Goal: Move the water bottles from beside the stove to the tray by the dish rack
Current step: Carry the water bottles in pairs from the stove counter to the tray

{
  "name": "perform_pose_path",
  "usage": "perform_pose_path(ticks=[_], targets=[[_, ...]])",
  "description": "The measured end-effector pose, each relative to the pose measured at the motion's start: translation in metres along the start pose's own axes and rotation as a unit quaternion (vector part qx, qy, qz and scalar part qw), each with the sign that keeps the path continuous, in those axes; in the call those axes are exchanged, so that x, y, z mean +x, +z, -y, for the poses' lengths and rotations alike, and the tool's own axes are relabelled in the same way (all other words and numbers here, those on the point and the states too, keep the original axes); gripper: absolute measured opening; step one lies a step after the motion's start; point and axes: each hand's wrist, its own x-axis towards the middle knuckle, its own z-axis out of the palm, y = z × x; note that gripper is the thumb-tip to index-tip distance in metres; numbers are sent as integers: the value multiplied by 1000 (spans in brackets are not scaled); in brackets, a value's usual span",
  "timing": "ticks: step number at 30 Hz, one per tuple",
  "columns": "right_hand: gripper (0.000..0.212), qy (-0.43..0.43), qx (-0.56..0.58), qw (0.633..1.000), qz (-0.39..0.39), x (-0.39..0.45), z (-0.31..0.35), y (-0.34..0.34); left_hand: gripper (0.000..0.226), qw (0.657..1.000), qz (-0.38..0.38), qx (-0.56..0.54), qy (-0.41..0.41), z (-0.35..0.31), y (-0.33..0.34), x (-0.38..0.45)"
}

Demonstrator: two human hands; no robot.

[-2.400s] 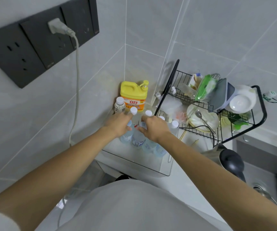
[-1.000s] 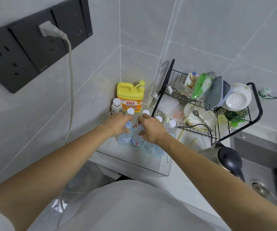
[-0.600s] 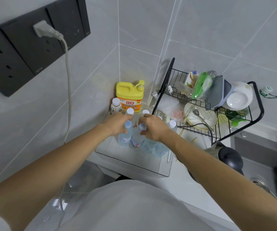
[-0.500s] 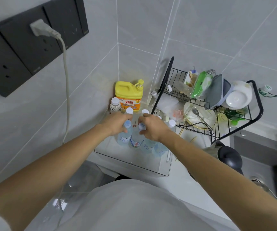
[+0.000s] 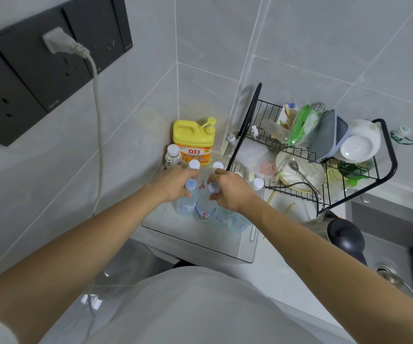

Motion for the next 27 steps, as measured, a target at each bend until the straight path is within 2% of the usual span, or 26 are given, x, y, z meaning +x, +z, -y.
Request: perform_pose_path(ticks=[8, 13, 19, 21, 23, 25, 27], targets=[[34, 7, 2, 1000, -8, -3, 1, 3, 44, 1000, -8, -3, -17, -2, 0, -7], [52, 17, 28, 999, -15, -11, 2, 0, 43, 999, -25, 30, -27, -5, 6, -15], [48, 11, 58, 994, -95, -18, 2, -24, 51, 996, -2, 15, -88, -17, -9, -23], [41, 17, 68, 989, -129, -19, 2, -31, 56, 992, -50, 24, -112, -25, -23, -25], [37, 35, 77, 983, -164, -20, -1, -38, 48, 983, -144, 32, -106, -38, -40, -26], [38, 50, 74, 976, -196, -25, -4, -47, 48, 972, -219, 36, -76, -53, -58, -23], [40, 68, 53, 971, -222, -33, -9, -55, 56, 968, -244, 44, -36, -69, -71, -17]])
